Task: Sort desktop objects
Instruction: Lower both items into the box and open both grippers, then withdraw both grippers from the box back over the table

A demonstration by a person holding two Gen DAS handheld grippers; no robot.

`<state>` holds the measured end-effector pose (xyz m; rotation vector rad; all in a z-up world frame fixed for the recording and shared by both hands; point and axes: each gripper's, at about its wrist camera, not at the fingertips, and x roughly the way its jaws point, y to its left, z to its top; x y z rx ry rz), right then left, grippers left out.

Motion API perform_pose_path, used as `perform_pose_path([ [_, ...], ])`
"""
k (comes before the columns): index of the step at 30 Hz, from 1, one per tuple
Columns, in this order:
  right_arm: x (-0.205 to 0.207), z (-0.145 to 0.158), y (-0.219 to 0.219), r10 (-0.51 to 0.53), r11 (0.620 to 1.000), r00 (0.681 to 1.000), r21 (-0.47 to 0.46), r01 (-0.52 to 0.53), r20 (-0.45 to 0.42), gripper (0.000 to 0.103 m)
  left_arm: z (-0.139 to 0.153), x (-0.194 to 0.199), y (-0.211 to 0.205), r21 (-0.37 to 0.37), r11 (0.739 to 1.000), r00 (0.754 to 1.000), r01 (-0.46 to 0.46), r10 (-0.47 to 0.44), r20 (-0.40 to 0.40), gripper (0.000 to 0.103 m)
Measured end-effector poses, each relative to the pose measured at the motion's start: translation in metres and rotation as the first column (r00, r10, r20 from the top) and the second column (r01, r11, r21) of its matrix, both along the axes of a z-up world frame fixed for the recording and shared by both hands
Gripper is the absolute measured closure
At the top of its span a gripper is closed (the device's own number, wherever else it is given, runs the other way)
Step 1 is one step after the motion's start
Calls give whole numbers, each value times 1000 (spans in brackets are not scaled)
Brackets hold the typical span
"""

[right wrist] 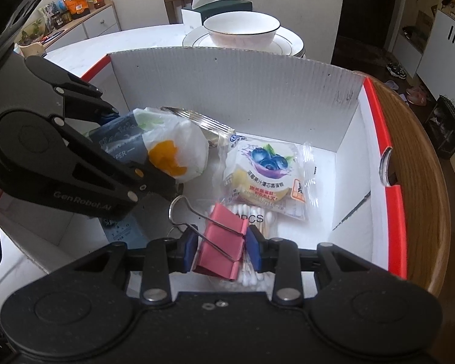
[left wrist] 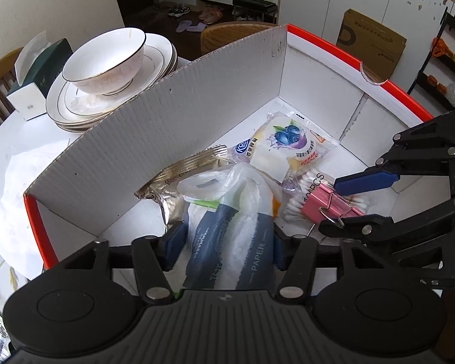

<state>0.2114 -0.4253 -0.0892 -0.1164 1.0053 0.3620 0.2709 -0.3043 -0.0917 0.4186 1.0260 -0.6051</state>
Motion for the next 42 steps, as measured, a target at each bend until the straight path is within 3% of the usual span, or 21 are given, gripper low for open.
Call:
perform_pose_path([
  [7,-2,3,-5,-14,1000,1000,9,14,-2,64,4,-4,6,-25,1000,1000,-11,11,8,31],
  [20,-20,30,-11,-25,998,998,66,21,59,59,31,-24,29,-145,989,998,-33,41,55,31],
  [24,-26,39,-9,-28,997,996,79,21,83,50,39,-33,36,-173,984,997,-32,45,69,31],
  [31,-37,53,-3,-42,994,992,103,30,117,45,55,-49,50,-218,976,995,-29,50,91,31],
  [42,-61,72,10,-94,989,982,130,72,166,42,74,-80,79,-276,961,989,-17,56,135,31],
])
